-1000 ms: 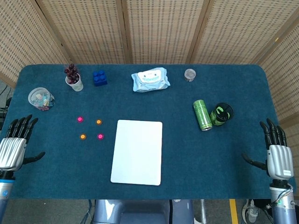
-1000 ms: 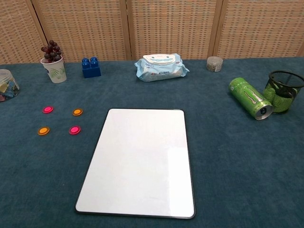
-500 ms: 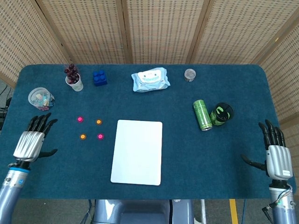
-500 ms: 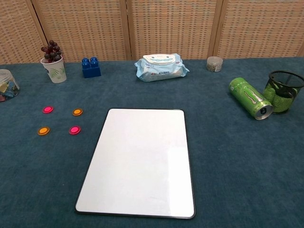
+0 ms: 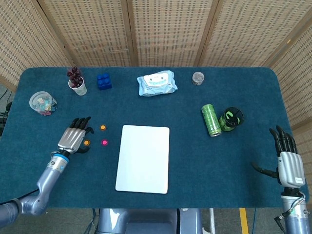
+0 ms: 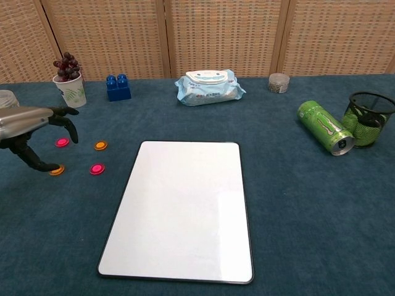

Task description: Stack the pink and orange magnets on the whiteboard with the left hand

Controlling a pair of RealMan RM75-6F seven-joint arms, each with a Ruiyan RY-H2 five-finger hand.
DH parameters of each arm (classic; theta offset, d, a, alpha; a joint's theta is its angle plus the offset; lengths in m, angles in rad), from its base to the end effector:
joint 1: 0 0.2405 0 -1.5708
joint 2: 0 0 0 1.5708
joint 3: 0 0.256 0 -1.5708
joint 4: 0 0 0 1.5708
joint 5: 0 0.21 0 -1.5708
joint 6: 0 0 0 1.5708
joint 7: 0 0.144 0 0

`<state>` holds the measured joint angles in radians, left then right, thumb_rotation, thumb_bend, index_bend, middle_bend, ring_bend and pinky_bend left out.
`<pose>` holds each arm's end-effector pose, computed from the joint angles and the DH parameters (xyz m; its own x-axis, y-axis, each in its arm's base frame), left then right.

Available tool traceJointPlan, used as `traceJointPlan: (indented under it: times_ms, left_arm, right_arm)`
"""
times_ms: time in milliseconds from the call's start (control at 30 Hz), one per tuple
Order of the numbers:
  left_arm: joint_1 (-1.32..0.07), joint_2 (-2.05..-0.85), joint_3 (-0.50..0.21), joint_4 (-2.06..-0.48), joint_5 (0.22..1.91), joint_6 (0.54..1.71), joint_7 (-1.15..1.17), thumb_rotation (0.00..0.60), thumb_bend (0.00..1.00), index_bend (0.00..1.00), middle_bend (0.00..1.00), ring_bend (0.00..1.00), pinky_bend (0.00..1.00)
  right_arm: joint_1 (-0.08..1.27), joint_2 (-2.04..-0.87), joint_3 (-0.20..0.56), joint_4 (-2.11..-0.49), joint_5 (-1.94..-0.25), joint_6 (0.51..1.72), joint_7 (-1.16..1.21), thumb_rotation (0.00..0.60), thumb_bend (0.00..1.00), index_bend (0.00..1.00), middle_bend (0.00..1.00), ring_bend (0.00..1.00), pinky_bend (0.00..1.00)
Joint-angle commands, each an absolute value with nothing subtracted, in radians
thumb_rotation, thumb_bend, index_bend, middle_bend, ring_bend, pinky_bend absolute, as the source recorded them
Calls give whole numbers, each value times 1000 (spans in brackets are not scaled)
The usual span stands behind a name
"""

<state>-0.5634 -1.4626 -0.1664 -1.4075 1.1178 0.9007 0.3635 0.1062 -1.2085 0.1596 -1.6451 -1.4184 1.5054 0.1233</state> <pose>-0.2425 0.3279 0.0136 0.5227 0.3206 0.7899 0.8524 -0.2092 -0.4792 -0.2933 -0.2075 0.1508 0.1408 0.1262 0.9820 -0.9900 0.0207 0.1393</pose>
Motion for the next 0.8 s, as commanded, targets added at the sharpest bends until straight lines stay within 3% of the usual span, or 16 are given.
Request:
traceJointPlan:
  times_ms: [33,800]
  left_arm:
    - [-586,-1495,-167,-1388,1085,884,398,600,273,333,0,0,0]
    - [-664,-1605,-159,-1337,949,883,522,600,300,369,0,0,0]
  right_arm:
    - [107,-1207,159,-1646,-1417,1501,128,600,105,0,0,0,0]
    - [109,-1196,160,-1659,-1406,1483,142,600,105,0,0,0,0]
